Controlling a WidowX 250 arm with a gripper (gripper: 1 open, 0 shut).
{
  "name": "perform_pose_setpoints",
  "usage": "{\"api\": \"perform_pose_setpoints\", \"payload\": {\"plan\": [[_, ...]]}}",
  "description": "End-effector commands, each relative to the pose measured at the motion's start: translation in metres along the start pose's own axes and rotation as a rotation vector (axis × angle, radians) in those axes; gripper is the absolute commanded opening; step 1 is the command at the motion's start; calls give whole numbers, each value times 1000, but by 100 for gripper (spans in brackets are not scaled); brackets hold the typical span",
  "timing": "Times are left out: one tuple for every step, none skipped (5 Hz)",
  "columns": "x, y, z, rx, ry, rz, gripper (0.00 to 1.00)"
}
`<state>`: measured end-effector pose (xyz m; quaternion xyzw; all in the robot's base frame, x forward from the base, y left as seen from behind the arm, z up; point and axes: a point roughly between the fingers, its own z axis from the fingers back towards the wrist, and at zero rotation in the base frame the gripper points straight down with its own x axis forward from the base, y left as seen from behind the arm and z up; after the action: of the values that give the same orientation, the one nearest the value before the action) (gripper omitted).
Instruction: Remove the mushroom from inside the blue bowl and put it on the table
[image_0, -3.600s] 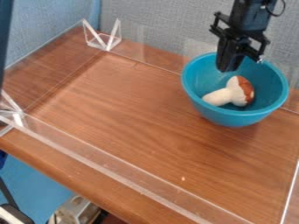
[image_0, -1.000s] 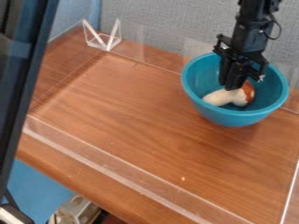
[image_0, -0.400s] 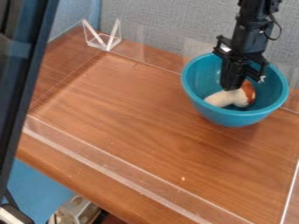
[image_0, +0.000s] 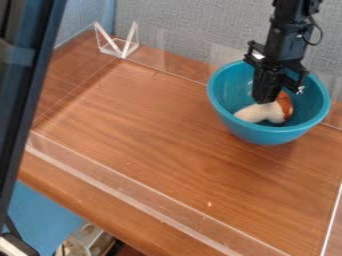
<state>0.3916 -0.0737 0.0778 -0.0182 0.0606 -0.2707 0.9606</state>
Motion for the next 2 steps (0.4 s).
{"api": "perform_pose_setpoints", "payload": {"plan": [[-3,-2,52,42,-123,4,0],[-4,-3,55,41,-130,6,0]]}}
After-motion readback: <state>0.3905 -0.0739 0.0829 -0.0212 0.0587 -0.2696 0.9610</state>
